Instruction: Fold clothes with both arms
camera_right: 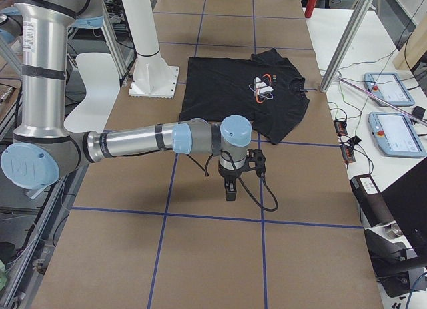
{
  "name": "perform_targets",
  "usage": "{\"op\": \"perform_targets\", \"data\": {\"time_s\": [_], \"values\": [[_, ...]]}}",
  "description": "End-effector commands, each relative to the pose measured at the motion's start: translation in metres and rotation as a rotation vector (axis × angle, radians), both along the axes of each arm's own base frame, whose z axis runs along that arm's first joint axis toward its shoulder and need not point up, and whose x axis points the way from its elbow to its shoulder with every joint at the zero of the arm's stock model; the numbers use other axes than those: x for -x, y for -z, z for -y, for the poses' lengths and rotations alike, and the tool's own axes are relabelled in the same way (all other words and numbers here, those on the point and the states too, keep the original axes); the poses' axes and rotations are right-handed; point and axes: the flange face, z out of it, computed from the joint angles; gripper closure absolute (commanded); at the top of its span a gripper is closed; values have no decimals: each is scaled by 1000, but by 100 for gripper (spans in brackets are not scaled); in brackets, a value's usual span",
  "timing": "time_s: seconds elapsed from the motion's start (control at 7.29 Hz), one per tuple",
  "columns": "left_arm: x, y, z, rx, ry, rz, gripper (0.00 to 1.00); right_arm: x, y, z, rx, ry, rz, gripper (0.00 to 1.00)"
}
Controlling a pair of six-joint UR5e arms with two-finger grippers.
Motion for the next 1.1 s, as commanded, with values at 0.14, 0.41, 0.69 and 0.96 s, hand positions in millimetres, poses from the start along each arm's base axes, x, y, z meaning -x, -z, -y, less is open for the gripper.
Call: {"op": "perform_targets", "data": {"time_s": [0.14, 0.41, 0.69, 0.96], "values": [[-1, 10, -3, -15, -7, -2, 0, -1, -15, -6, 27, -1, 1, 0], [0, 10, -8, -10, -2, -3, 0, 0, -11, -3, 17, 2, 5, 0], [0, 8, -10, -6, -1, -3, 0, 0, -17, -5, 29, 3, 2, 0], [-1, 3, -7, -10, -5, -5, 0, 2, -16, -3, 24, 8, 12, 0]]}}
